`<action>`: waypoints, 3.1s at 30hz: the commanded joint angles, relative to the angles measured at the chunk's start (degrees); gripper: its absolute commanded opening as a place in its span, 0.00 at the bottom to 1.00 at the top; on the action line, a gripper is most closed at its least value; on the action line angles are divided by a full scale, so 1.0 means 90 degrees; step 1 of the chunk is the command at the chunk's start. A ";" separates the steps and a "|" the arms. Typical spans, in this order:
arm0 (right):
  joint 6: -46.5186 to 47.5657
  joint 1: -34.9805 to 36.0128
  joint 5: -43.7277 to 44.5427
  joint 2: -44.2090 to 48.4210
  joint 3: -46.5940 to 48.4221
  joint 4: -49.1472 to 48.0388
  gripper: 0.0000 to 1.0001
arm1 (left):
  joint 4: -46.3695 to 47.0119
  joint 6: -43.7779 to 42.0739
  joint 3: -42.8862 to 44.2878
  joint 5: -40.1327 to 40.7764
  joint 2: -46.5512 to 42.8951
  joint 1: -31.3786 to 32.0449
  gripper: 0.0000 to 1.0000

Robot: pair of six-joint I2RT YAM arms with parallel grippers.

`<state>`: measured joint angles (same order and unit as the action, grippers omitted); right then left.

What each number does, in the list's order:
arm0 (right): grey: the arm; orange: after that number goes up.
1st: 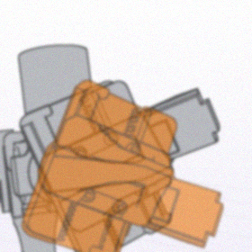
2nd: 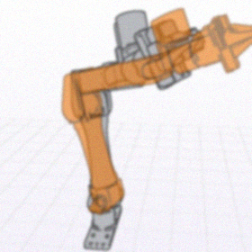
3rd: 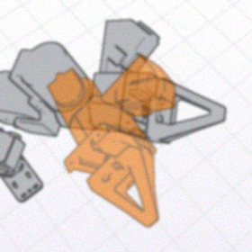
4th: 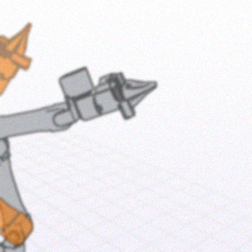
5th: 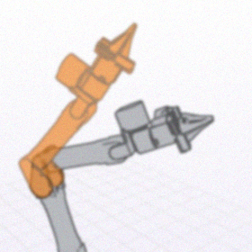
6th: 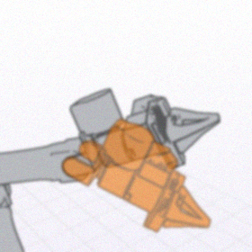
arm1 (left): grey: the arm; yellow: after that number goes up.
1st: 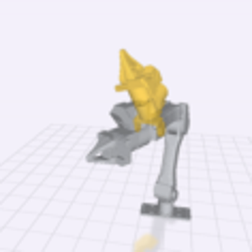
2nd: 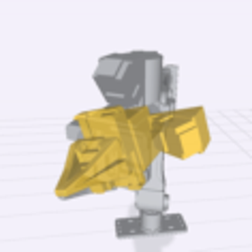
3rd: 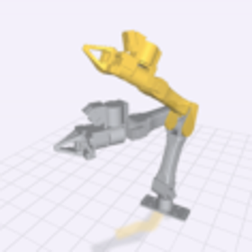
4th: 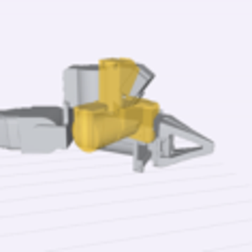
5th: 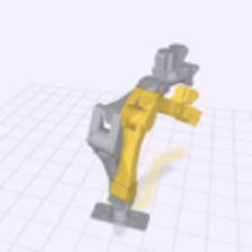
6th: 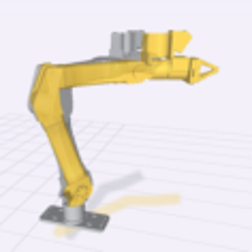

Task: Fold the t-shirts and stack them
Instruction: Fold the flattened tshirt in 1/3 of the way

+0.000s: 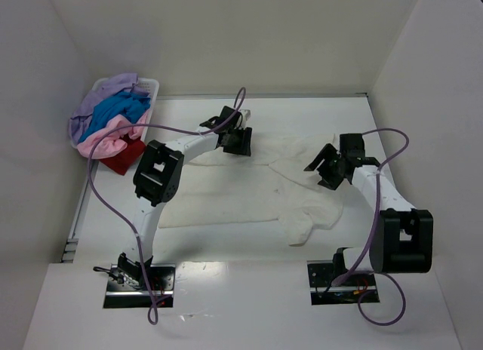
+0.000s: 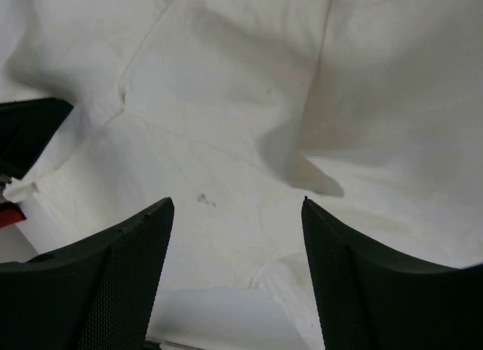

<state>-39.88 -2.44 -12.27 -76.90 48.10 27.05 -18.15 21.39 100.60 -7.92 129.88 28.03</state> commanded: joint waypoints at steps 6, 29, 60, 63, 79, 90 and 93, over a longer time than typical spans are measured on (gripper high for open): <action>-0.0666 0.1344 0.0211 0.0450 -0.0422 -0.0066 0.74 | -0.0298 -0.0081 0.0141 0.0138 0.0217 0.0001 0.66; -0.0930 0.1599 0.2486 -0.1172 0.0407 -0.0457 0.54 | -0.0298 -0.0199 0.0200 0.0080 0.0334 -0.0117 0.67; -0.0159 0.0290 0.1716 -0.0673 0.0584 0.0335 0.00 | -0.0483 -0.0316 0.0444 0.0021 0.0626 -0.0175 0.67; -0.0091 0.0290 0.1491 -0.0986 0.0282 0.0150 0.09 | -0.0483 -0.0316 0.0444 0.0021 0.0627 -0.0175 0.67; 0.0319 0.0290 0.1696 -0.0702 0.1901 0.0062 0.60 | -0.0610 -0.0375 -0.0218 0.0402 -0.0895 -0.0526 0.78; 0.0963 0.0700 0.2095 -0.2674 0.2975 -0.0369 0.00 | -0.0366 -0.0120 -0.1461 0.0597 -0.1971 -0.1552 0.92; 0.1022 0.0837 0.2251 -0.3124 0.3045 -0.0369 0.00 | -0.0366 -0.0062 -0.1539 0.0655 -0.1825 -0.1611 0.92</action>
<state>-33.04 3.42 4.64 -103.15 72.44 25.04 -21.50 19.86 87.92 -2.52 112.60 12.67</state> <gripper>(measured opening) 0.001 0.915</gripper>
